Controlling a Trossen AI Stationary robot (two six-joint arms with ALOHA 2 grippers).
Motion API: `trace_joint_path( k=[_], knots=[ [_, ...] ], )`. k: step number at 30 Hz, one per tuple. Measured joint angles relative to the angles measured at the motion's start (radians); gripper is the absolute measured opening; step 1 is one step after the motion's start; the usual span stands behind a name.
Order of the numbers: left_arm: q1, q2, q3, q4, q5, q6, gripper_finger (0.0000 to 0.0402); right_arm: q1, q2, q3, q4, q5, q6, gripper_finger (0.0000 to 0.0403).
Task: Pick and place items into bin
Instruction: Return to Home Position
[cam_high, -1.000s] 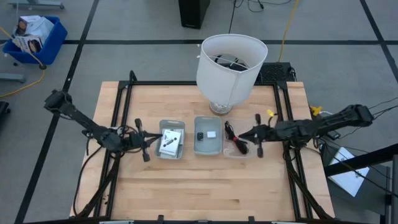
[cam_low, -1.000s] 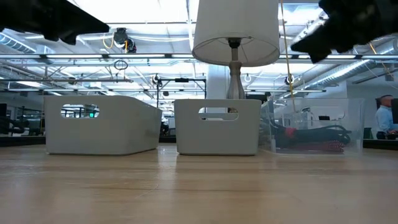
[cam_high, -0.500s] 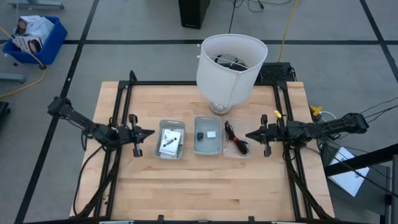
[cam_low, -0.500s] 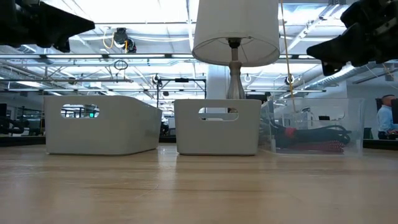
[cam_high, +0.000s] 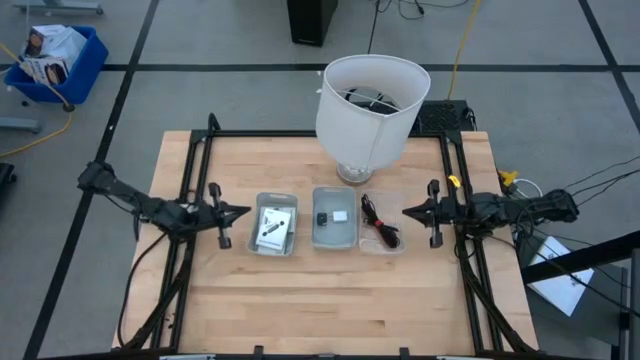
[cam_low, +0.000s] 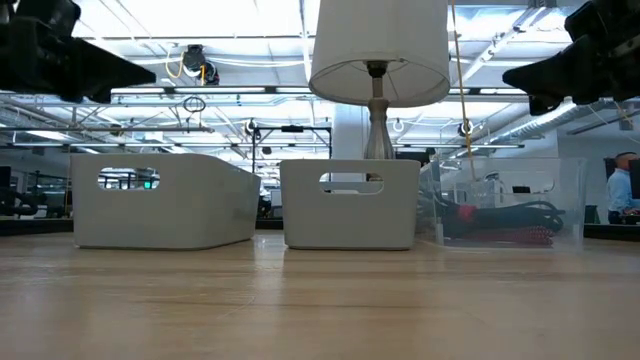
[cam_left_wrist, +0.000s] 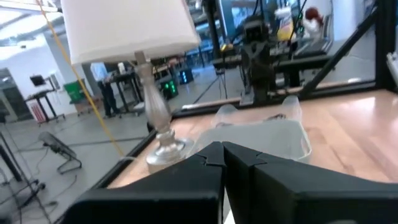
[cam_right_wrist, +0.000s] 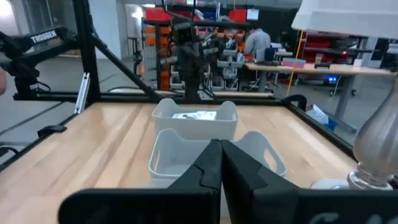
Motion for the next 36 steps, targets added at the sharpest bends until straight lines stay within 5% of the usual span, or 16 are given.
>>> trace_joint_path(
  k=[12,23,36],
  knots=[
    [0.158,0.000,0.000,-0.059,0.147,-0.091,0.0000,-0.104,-0.054,-0.114,0.099,-0.158,0.043,0.0000],
    [0.192,0.001,0.000,-0.061,0.082,-0.141,0.0025,-0.113,-0.053,-0.116,0.112,-0.157,0.036,0.0000],
    [0.192,0.001,0.000,-0.054,0.079,-0.138,0.0003,-0.113,-0.053,-0.118,0.108,-0.158,0.037,0.0000]
  ],
)
